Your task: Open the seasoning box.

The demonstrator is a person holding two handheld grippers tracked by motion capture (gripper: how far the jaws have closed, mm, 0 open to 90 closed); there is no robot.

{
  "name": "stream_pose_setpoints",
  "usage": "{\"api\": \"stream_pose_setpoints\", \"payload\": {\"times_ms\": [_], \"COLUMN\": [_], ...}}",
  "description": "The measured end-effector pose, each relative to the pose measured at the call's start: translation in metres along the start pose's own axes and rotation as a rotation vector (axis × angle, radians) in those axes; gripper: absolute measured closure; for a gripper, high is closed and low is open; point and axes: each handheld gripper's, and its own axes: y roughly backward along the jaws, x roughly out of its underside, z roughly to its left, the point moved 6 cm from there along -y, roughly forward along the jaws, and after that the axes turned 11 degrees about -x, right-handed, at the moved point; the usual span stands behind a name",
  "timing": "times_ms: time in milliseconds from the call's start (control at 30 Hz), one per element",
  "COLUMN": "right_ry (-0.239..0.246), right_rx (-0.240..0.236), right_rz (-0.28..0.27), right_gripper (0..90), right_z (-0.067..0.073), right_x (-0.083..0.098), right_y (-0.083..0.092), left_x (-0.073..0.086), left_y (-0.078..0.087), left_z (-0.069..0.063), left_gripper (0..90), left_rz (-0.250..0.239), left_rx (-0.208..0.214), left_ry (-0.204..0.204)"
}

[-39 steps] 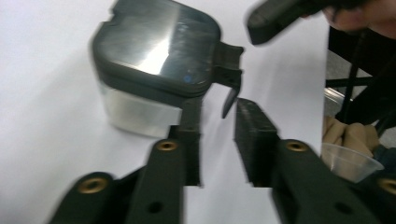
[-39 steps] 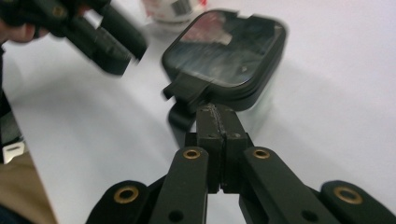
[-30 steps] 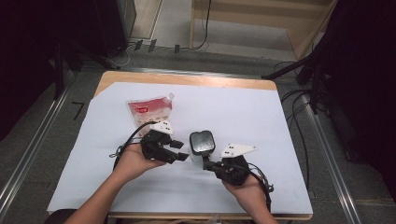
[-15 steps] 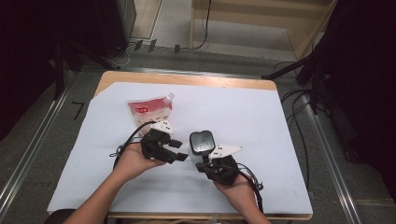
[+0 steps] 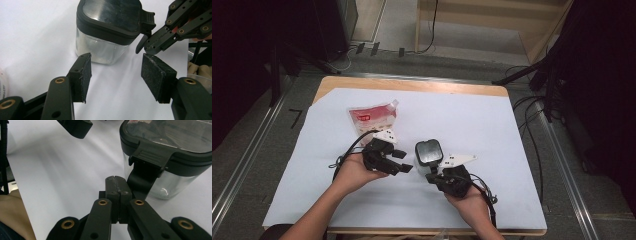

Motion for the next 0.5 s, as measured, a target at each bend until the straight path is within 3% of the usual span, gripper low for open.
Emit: {"api": "stream_pose_setpoints", "payload": {"times_ms": [167,500], "right_ry": [0.0,-0.052], "right_rx": [0.015,0.061], "right_rz": [0.004,-0.013], "right_gripper": [90.0,90.0], "right_z": [-0.004,-0.02], "right_x": [0.001,0.004], "right_y": [0.004,0.021], "left_x": [0.0,0.001], "left_y": [0.001,-0.001], "left_z": [0.001,0.0], "left_gripper": [42.3,41.4], "left_rz": [-0.009,-0.011], "left_rx": [-0.005,-0.007], "left_ry": [-0.002,-0.01]}}
